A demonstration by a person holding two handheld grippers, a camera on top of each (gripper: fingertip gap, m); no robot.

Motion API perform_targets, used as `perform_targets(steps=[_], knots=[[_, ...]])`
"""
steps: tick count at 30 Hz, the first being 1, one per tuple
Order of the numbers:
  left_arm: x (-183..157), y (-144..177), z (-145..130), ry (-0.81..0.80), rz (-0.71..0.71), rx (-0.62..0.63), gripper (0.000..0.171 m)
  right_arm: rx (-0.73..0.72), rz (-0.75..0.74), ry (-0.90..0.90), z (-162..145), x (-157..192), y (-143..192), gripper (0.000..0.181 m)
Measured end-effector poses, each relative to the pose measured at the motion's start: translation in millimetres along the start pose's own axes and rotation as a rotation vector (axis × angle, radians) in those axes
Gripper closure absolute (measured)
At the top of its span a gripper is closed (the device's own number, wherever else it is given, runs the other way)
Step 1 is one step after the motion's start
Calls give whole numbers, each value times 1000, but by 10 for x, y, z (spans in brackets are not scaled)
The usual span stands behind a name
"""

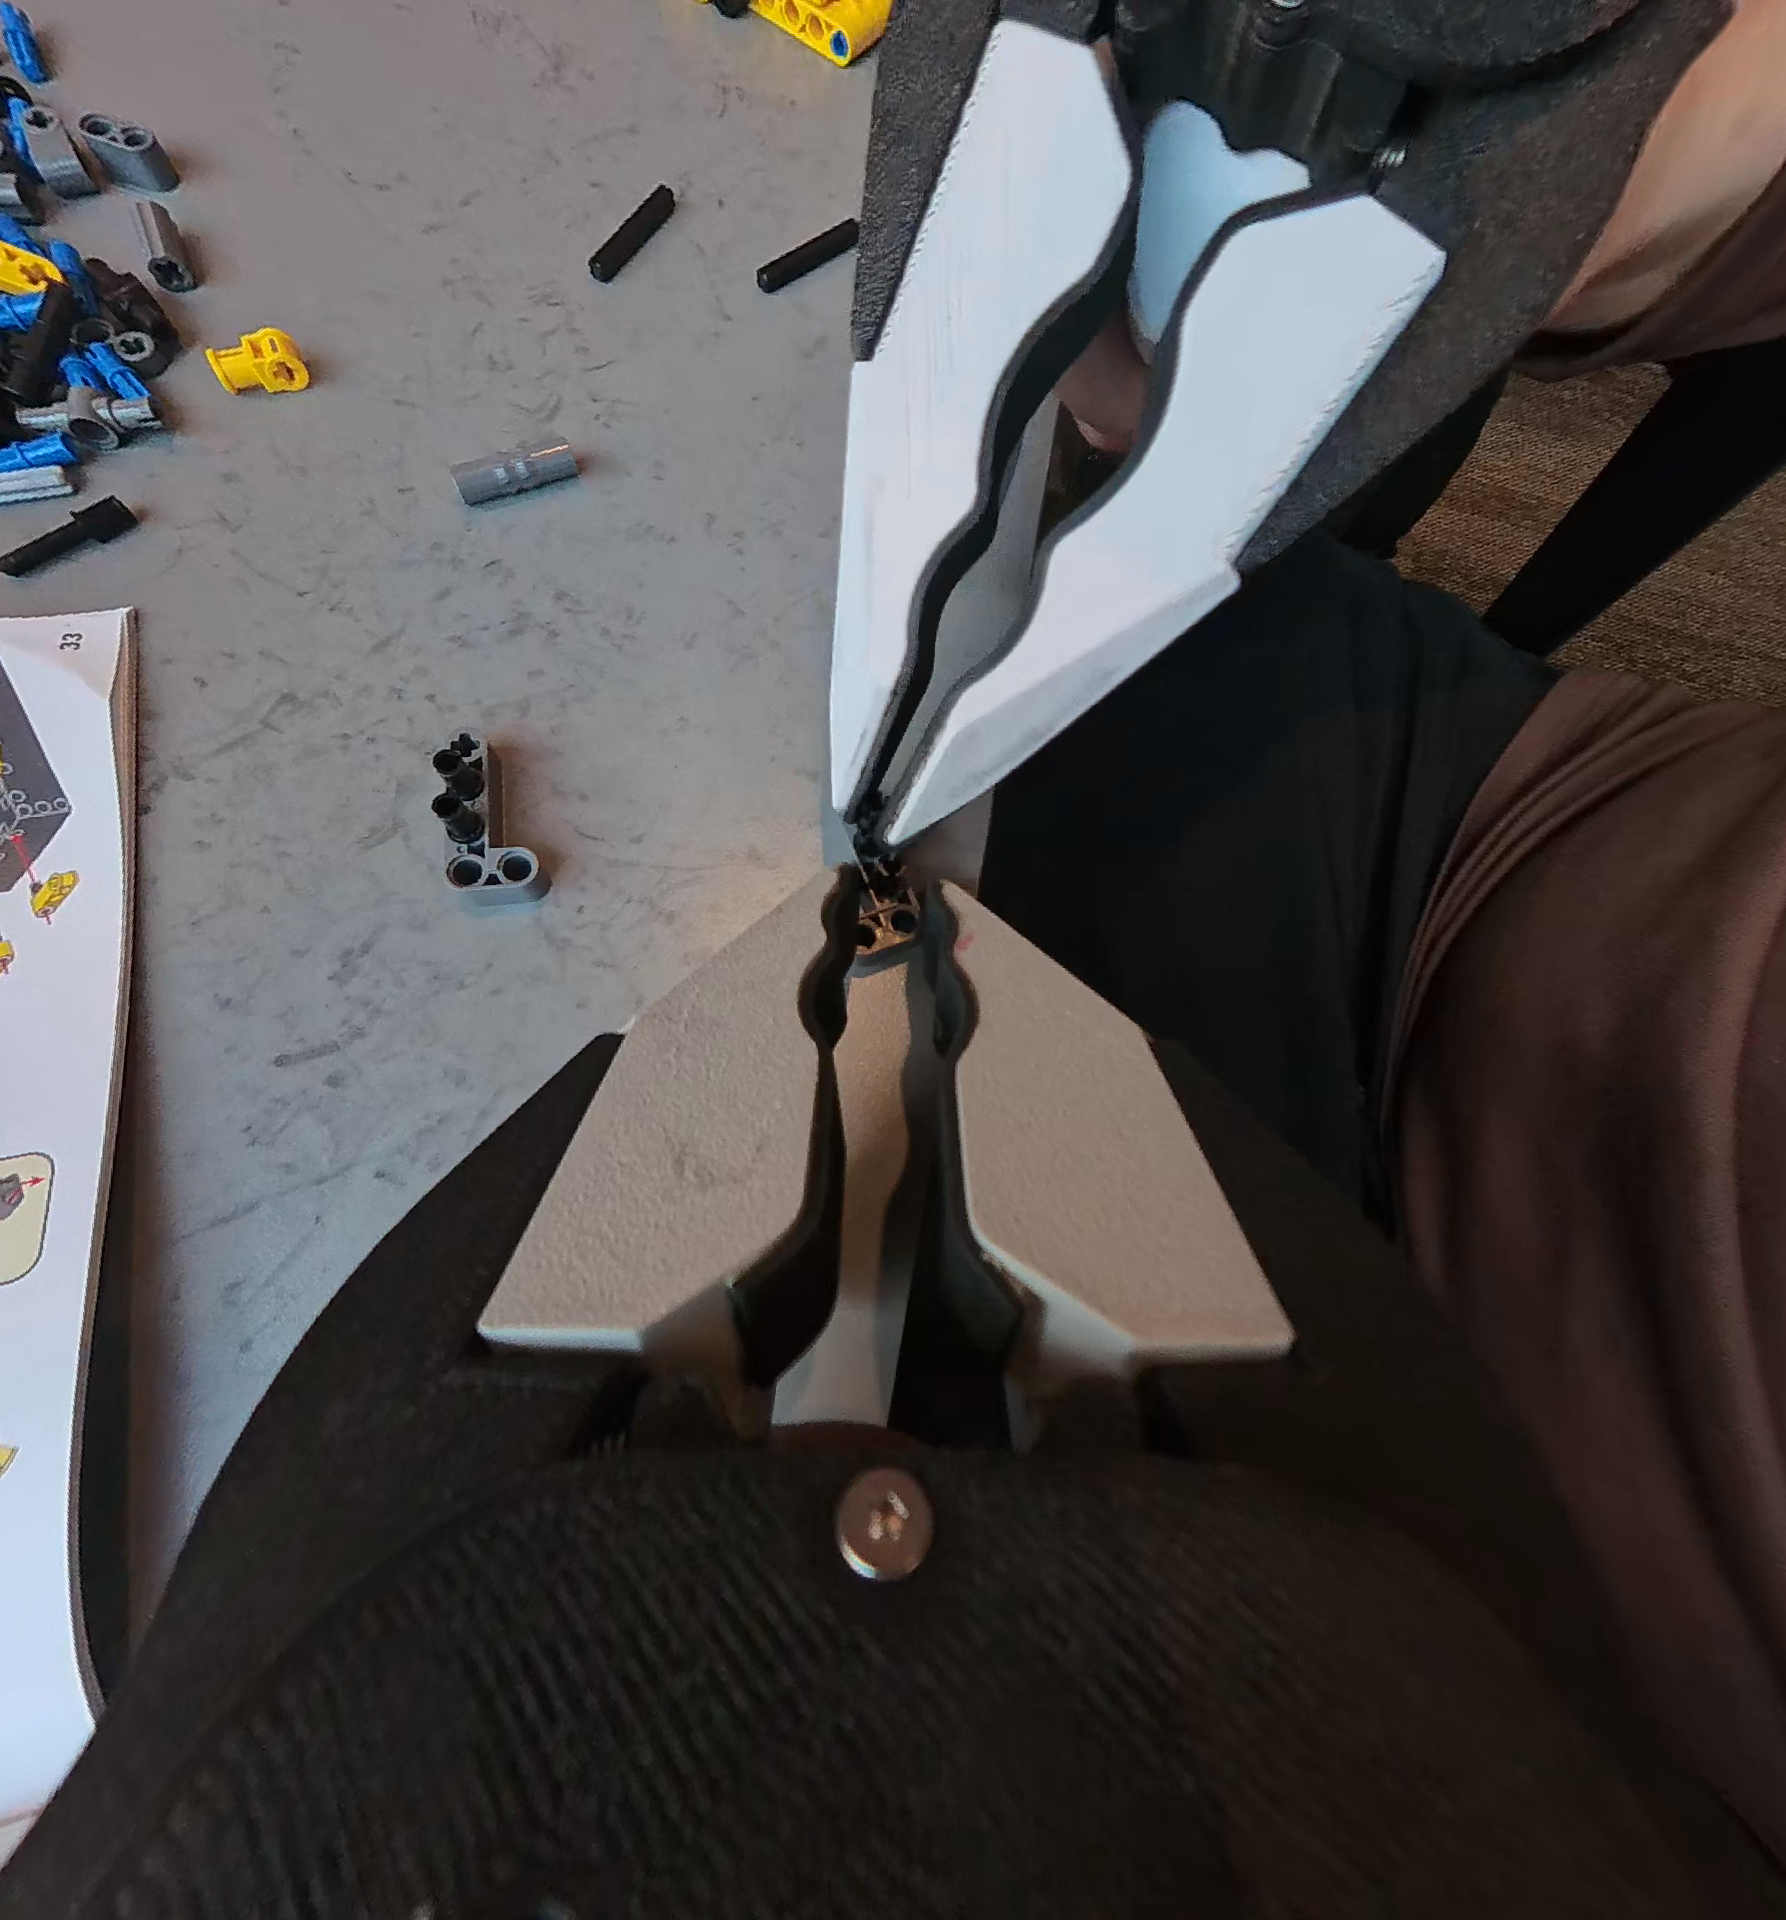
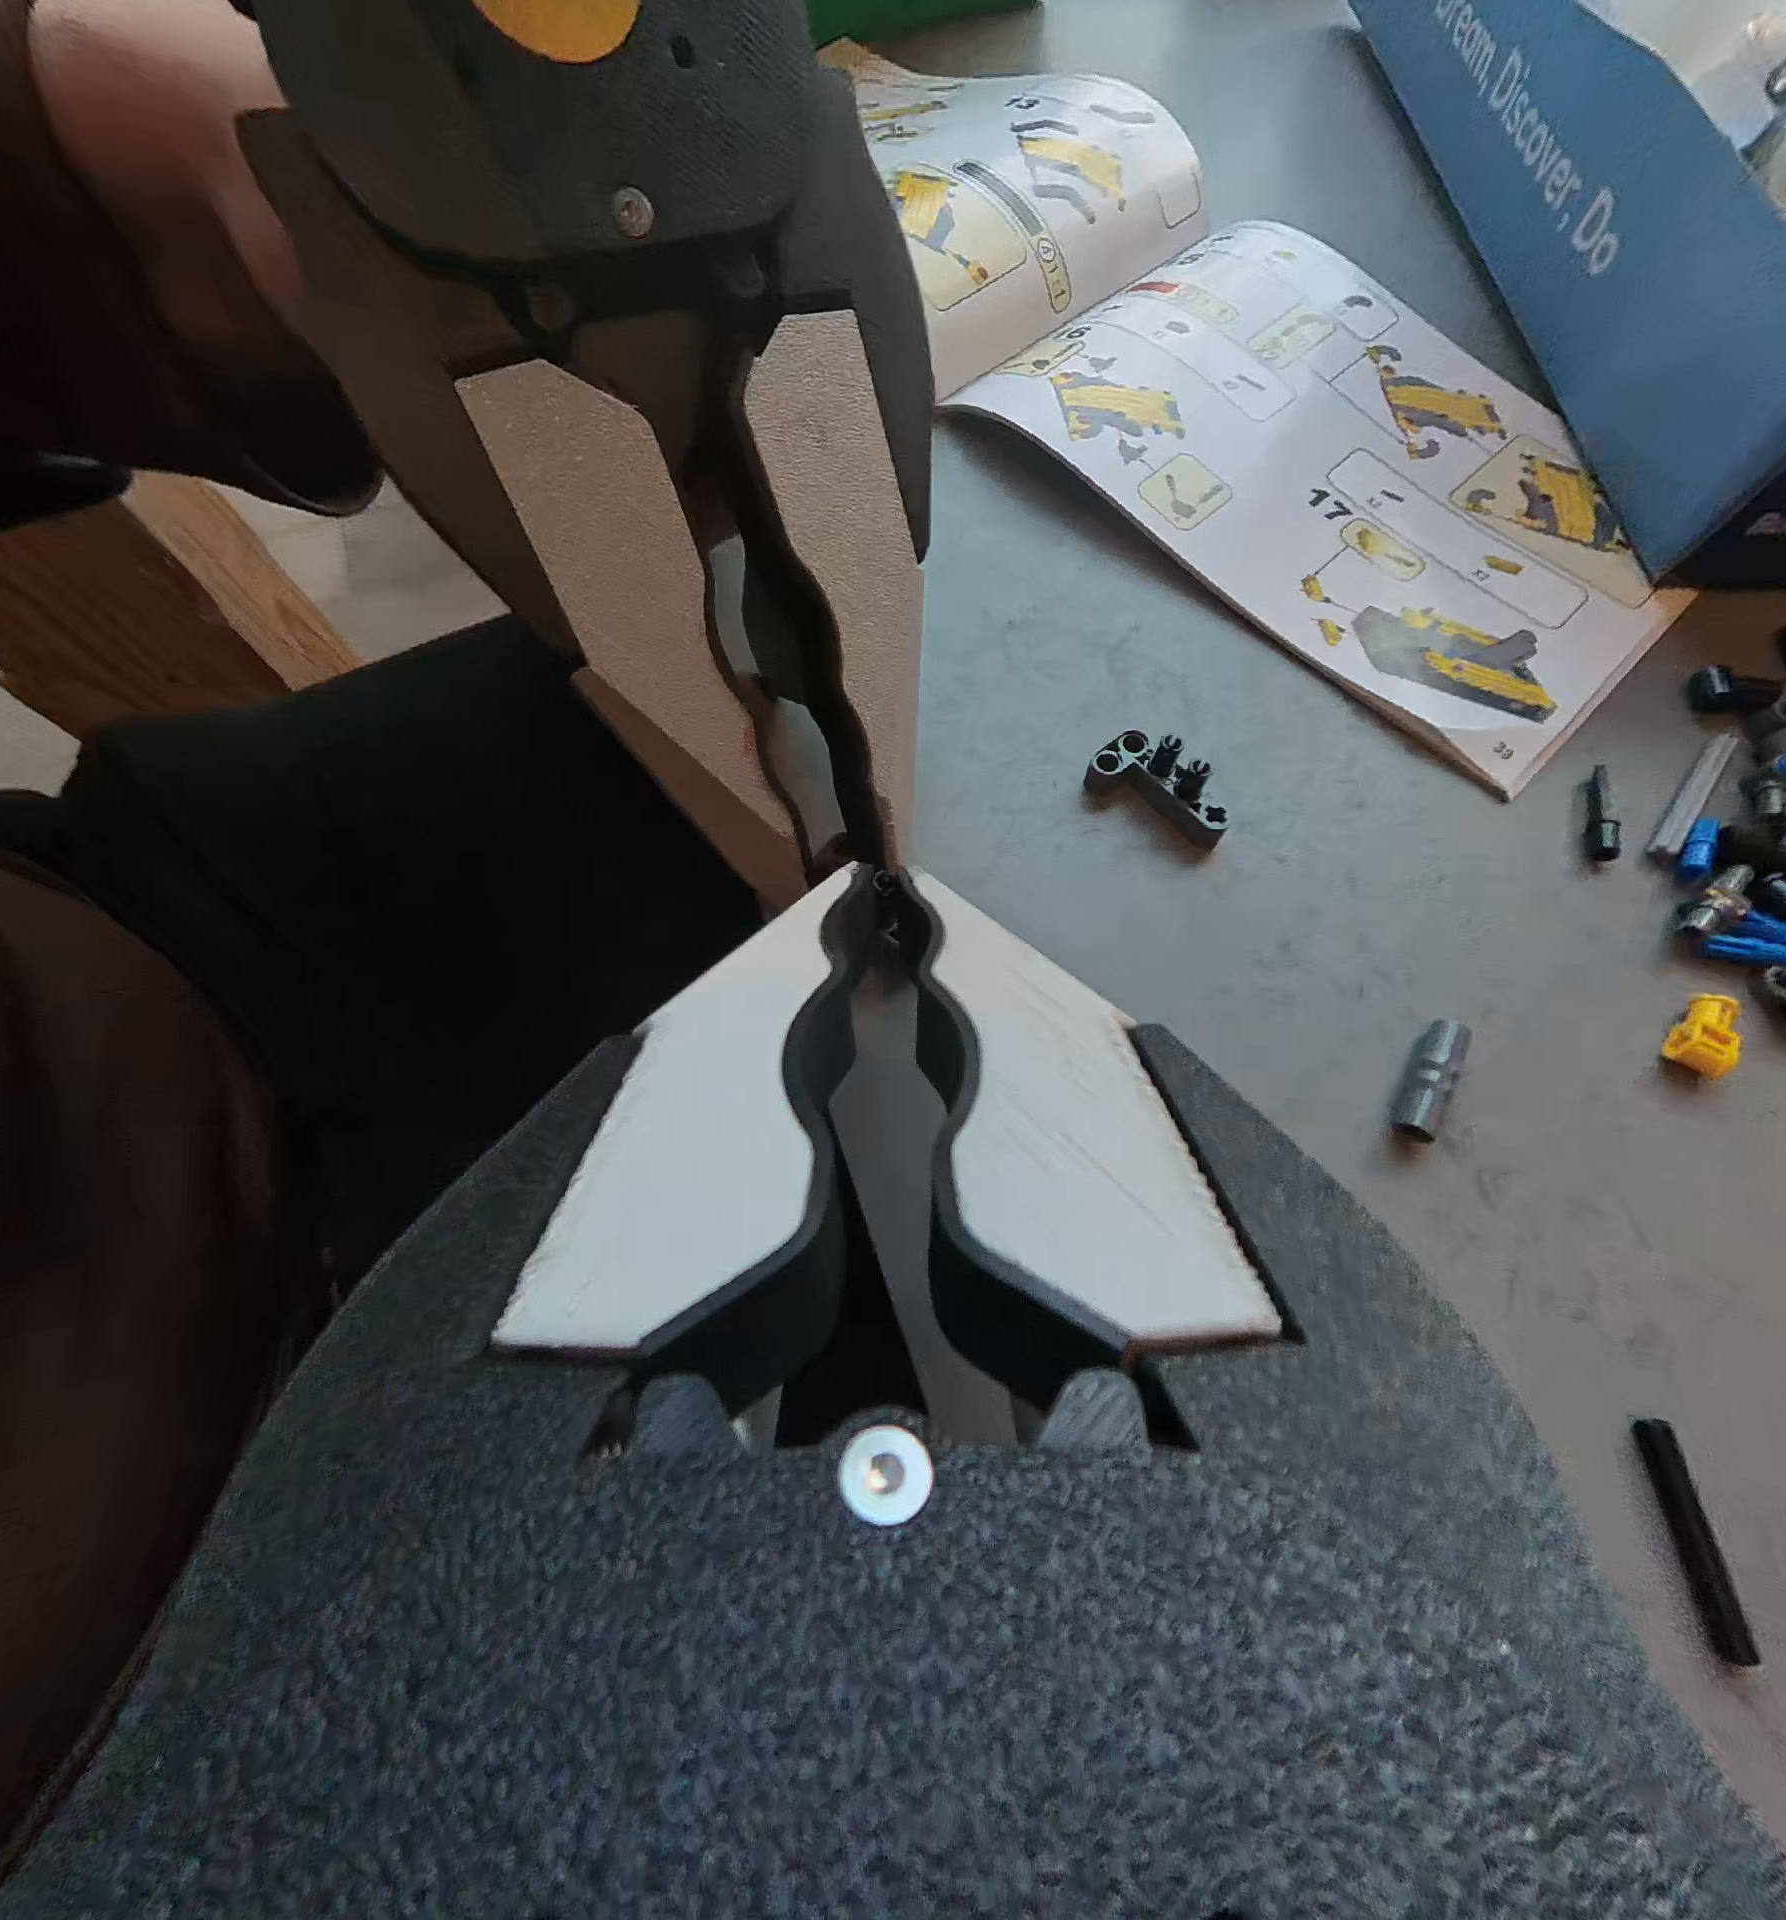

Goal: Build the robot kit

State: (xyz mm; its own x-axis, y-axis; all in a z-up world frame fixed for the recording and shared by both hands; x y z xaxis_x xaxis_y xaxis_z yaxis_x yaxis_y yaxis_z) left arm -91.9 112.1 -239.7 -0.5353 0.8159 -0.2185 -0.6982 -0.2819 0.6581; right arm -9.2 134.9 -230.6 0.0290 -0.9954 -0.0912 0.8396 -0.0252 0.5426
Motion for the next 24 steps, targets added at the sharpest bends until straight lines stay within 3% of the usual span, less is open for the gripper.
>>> perform_targets(steps=[7,24], knots=[[1,-2,1,0,1,-1,163,9,38,121,-24,2,24,178],[22,-3,6,13,18,-6,163,256,246,-22,77,-137,-67,178]])
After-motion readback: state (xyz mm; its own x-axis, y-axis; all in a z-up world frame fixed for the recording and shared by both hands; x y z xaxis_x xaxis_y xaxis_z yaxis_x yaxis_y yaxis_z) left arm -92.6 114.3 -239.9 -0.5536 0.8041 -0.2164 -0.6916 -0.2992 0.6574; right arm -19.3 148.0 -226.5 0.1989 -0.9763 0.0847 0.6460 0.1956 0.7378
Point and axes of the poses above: each gripper's, where its closed fingertips meet, y back along the fingers, z out of its top, x = y × z across the jaws, the point moved 6 cm from there along y, back along the fingers, and after that the axes turned 7 degrees about y, right-handed, at the moved point
